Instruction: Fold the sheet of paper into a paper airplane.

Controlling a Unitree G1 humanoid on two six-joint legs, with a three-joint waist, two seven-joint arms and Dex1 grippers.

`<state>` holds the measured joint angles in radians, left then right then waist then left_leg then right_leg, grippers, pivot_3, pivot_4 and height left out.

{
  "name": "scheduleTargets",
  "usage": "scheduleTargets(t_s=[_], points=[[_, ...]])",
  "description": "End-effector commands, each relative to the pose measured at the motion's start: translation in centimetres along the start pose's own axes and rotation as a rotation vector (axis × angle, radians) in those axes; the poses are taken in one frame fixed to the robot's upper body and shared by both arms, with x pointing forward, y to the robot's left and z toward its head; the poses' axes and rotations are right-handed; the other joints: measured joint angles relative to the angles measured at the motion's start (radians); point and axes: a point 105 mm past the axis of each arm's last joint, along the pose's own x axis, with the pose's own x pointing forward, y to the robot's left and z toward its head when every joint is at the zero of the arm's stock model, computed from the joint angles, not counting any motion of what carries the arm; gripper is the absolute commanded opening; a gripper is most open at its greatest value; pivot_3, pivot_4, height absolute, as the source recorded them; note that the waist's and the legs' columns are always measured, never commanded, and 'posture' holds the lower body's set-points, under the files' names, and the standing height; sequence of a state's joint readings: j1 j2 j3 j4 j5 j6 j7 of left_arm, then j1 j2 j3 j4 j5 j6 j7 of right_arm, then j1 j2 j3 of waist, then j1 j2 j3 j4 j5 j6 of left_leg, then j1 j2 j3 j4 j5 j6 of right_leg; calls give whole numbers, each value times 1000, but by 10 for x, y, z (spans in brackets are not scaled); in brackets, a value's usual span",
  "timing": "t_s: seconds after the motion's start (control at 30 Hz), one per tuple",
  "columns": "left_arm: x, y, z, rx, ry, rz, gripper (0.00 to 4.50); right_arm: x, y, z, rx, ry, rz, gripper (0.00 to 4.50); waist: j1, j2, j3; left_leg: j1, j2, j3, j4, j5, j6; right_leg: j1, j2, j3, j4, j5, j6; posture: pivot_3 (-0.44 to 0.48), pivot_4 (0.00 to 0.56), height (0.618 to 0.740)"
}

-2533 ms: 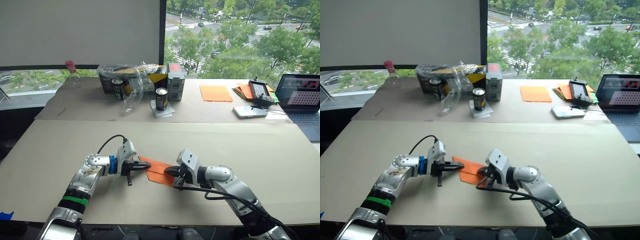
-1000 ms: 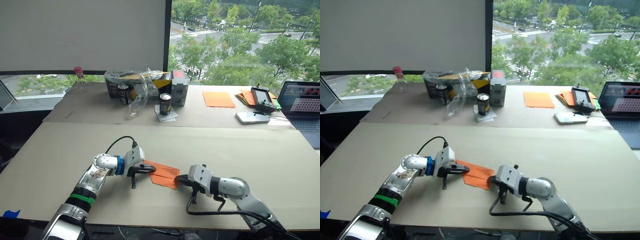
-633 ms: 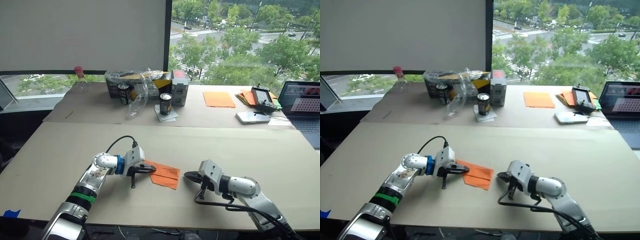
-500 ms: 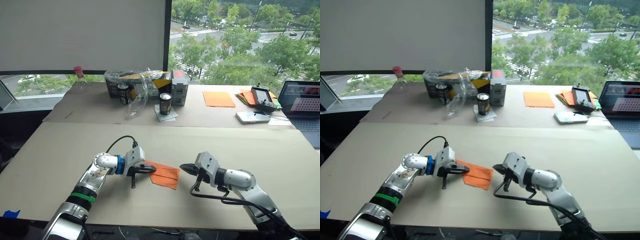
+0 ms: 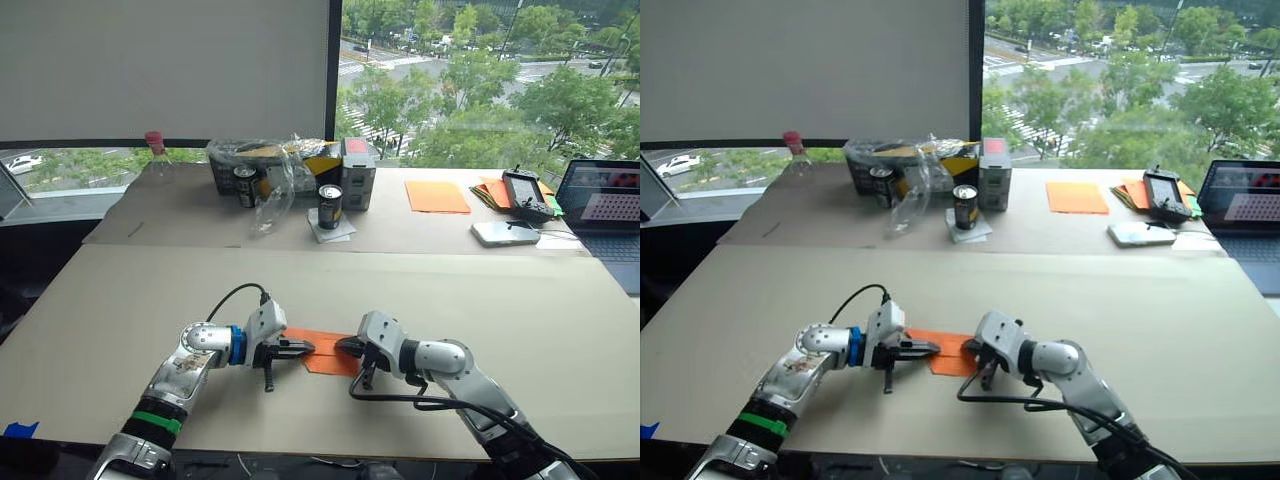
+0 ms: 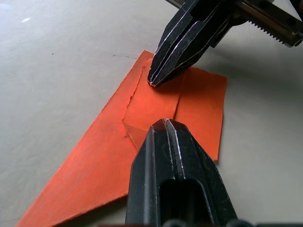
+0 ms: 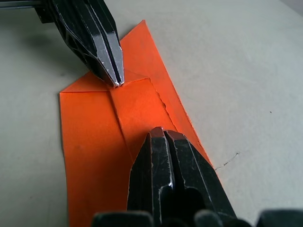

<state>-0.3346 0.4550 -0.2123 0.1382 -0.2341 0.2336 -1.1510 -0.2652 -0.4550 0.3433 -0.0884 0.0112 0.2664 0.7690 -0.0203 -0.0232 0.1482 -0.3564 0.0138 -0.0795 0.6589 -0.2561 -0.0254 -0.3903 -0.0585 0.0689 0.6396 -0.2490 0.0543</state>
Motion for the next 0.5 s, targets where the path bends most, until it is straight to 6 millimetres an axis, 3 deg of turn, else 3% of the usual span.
scheduleTargets(t_s=[0.03, 0.13, 0.3, 0.4, 0.5], points=[[6, -1, 17, 20, -54, -1, 0, 0, 7, -26, 52, 109, 11, 70, 0, 0, 0, 0, 0, 0, 0, 0, 0, 0, 0, 0, 0, 0, 0, 0, 150, 732], [12, 1, 22, 19, -65, -1, 0, 1, 9, -27, 59, 112, 12, 70, -1, 0, 0, 1, 0, 0, 0, 0, 0, 0, 0, 0, 0, 0, 0, 0, 150, 732], [19, -3, 0, 18, 35, -29, 0, -1, 9, -28, 75, 115, 1, 70, -2, 0, 0, 1, 0, 0, 0, 0, 0, 0, 0, 0, 0, 0, 0, 0, 150, 732], [11, -1, -23, -4, 101, -14, 0, -2, 8, -28, 80, 119, -9, 70, -2, 0, 0, 0, 0, 0, 0, 0, 0, 0, 0, 0, -1, 0, 0, 0, 150, 732], [-1, 5, -31, -16, 119, 18, 0, -3, 7, -28, 86, 116, -16, 70, -2, 0, 0, 2, 0, 0, 0, 0, 0, 1, 0, 0, -1, 0, 0, 0, 150, 732]])
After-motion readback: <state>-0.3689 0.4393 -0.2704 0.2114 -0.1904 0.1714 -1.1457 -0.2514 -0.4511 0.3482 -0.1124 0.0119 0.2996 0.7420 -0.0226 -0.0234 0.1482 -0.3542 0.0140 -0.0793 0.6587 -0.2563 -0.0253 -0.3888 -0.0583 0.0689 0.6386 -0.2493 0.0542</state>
